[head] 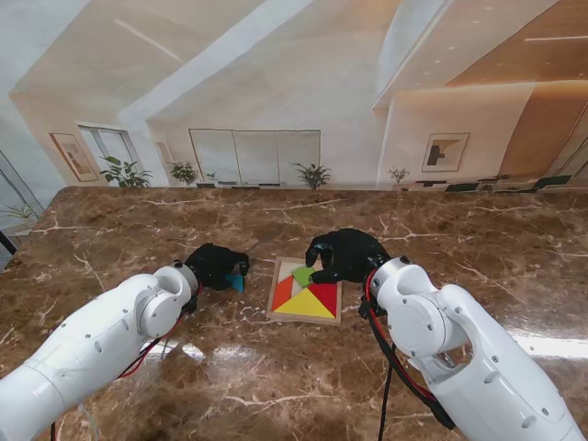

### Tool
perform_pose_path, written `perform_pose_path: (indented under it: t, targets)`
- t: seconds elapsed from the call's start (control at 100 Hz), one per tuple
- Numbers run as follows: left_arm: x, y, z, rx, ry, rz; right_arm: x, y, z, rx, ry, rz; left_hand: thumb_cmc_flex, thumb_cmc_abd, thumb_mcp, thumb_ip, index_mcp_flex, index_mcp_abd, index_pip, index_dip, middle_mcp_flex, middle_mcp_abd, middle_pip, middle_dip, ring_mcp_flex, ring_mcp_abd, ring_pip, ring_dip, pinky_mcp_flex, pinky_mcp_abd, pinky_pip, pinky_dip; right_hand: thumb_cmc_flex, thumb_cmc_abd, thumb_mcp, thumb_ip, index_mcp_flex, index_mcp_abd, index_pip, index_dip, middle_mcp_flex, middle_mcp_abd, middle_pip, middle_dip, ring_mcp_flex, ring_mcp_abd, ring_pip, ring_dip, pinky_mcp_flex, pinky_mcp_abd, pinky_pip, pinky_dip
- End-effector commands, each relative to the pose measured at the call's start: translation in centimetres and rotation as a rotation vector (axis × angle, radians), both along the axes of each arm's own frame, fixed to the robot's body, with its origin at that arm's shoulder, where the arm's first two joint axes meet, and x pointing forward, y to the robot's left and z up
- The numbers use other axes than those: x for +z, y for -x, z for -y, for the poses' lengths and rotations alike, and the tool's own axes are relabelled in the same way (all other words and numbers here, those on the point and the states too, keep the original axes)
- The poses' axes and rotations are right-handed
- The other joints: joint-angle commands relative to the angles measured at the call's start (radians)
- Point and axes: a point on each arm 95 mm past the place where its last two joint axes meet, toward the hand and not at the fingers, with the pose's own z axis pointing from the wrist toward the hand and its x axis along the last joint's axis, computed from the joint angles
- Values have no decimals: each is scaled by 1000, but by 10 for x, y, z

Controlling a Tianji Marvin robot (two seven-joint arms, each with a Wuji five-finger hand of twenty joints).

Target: Assemble the tangram pieces into a square

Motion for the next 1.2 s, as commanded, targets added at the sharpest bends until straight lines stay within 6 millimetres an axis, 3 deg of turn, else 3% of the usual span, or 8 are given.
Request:
perform_pose_path:
  t: [0.0,0.32,0.55,0.72,1.19]
  targets:
    - [-16,8,-5,8,-19,-34,-5,1,1,-2,3,-24,45,-38,-1,4,37,-18,46,31,73,-24,29,12,30,26,-23,-22,4,37,50,5,-1,22,7,21,9,7,1,-7,23,-1,1,-3,31,0,16,-6,6,11,38,-2]
    - [-15,8,-4,13,2,-14,-6,1,1,-2,6,-28,43,-50,-5,1,75,-41,88,1,103,-30,50,23,2,41,-28,-11,-38,31,58,29,-4,32,7,22,2,10,4,-7,22,-1,1,-3,32,-1,16,-7,7,10,39,-3]
    - [-15,9,-4,14,17,-25,-6,1,1,-4,7,-31,72,-43,3,11,109,-39,121,-18,76,-5,102,66,120,49,-69,-25,79,88,22,-1,-6,37,6,23,1,10,7,-8,24,-1,2,-4,34,0,18,-7,9,9,41,-3]
    - [-16,9,-4,14,28,-25,-6,1,1,-3,7,-33,100,-50,8,17,153,-44,144,-23,79,-9,126,60,195,60,-118,8,143,97,2,-40,-8,46,6,24,1,10,7,-8,26,-1,3,-4,38,-3,18,-7,12,9,42,-4]
    - [-15,8,-5,23,55,-36,-7,2,2,-6,3,-42,112,-52,25,20,219,-41,182,-24,73,1,150,58,267,66,-164,32,221,121,-17,-91,-12,63,6,28,4,14,10,-11,32,1,3,-5,43,-2,19,-9,17,12,45,-6]
